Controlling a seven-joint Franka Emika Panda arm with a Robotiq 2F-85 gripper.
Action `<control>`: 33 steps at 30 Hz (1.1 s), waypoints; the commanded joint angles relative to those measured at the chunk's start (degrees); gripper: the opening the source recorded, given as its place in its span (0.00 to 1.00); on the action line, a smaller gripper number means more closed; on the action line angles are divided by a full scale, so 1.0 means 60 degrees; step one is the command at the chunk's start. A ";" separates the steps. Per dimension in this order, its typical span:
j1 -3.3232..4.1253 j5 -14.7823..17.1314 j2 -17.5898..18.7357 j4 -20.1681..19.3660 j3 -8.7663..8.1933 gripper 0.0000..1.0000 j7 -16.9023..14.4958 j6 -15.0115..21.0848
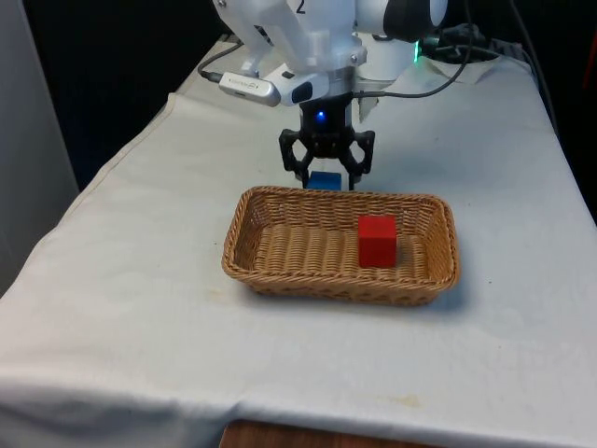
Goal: Pick up exactly two blocks and place them into the basket.
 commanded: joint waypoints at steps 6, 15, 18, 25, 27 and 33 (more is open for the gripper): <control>0.0000 0.0000 0.0000 0.0000 -0.0010 0.00 -0.0010 0.0000; 0.0029 -0.0057 -0.0162 -0.0076 -0.0057 0.01 0.0000 -0.0057; 0.0086 -0.0172 -0.0401 -0.0153 -0.0172 0.01 0.0057 -0.0172; 0.0095 -0.0411 -0.0917 -0.0296 -0.0277 0.01 0.0143 -0.0411; 0.0086 -0.0487 -0.1060 -0.0296 -0.0315 0.01 0.0162 -0.0516; 0.0076 -0.0707 -0.1471 -0.0267 -0.0392 0.01 0.0258 -0.0783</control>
